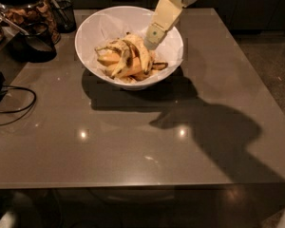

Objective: Pick banana from white bowl

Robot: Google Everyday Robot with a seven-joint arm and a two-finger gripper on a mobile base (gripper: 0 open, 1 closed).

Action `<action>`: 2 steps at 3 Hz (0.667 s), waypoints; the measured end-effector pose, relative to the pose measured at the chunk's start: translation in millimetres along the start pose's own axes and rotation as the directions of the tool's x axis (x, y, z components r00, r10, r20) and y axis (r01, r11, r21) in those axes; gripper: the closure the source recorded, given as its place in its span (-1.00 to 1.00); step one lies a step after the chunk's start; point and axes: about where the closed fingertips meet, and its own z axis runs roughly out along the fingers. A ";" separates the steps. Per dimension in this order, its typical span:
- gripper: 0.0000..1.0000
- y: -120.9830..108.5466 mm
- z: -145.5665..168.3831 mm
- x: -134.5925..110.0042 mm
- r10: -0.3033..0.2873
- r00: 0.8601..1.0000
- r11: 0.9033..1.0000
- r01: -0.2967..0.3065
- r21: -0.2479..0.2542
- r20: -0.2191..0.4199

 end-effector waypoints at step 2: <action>-0.62 5.1 15.8 -19.9 -0.027 1.000 0.998 0.027 -0.054 0.016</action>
Offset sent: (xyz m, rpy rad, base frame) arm 0.0007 0.0247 -0.0147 0.0069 0.0979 0.0720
